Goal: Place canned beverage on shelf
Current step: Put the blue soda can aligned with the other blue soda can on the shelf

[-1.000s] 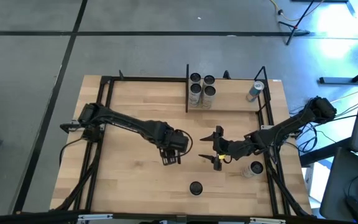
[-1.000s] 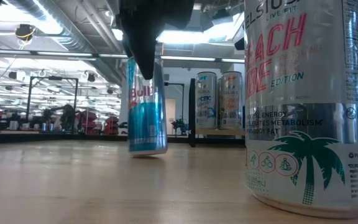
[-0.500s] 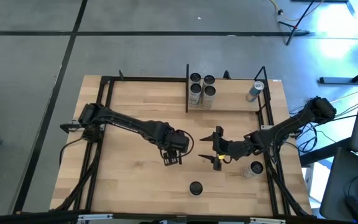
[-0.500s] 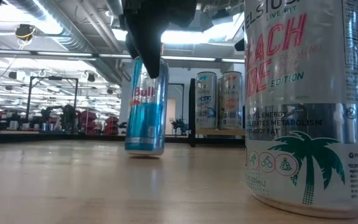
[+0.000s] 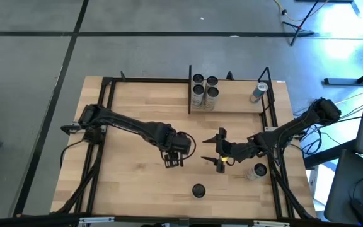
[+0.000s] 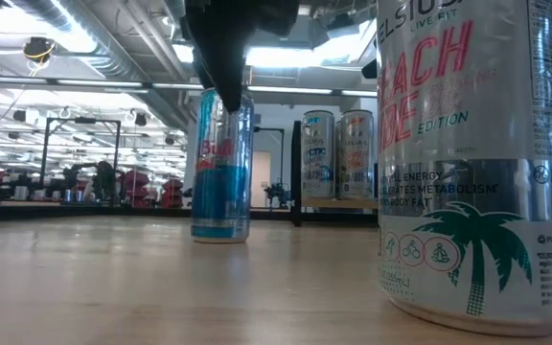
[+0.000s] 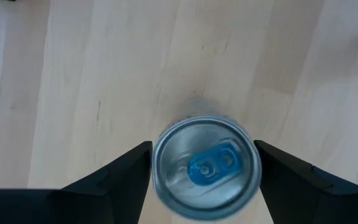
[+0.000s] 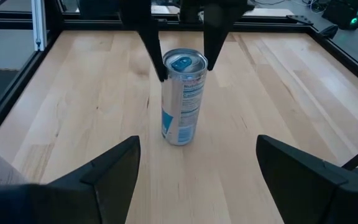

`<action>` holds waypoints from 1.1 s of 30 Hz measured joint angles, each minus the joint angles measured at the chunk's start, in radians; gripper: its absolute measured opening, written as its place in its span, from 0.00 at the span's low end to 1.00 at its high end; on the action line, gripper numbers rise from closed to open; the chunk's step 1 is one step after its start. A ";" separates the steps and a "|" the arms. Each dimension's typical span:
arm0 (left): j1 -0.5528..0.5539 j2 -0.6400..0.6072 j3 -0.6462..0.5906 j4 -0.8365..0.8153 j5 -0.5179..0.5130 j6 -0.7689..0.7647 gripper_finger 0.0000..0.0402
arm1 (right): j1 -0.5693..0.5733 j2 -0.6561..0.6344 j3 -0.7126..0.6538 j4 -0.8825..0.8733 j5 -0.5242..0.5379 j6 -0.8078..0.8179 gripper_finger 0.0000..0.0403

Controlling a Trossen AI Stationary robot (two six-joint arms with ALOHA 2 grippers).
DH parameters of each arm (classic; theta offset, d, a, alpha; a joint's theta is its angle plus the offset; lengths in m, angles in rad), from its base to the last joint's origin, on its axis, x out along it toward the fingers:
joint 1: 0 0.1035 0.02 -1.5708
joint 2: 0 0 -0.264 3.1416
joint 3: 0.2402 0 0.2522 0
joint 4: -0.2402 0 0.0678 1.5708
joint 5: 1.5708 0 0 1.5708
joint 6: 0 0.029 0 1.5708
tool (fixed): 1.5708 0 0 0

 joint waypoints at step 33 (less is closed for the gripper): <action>-0.268 -0.525 -0.933 0.806 -0.619 -0.116 0.64 | -0.134 0.350 0.097 0.268 -0.087 -0.034 0.75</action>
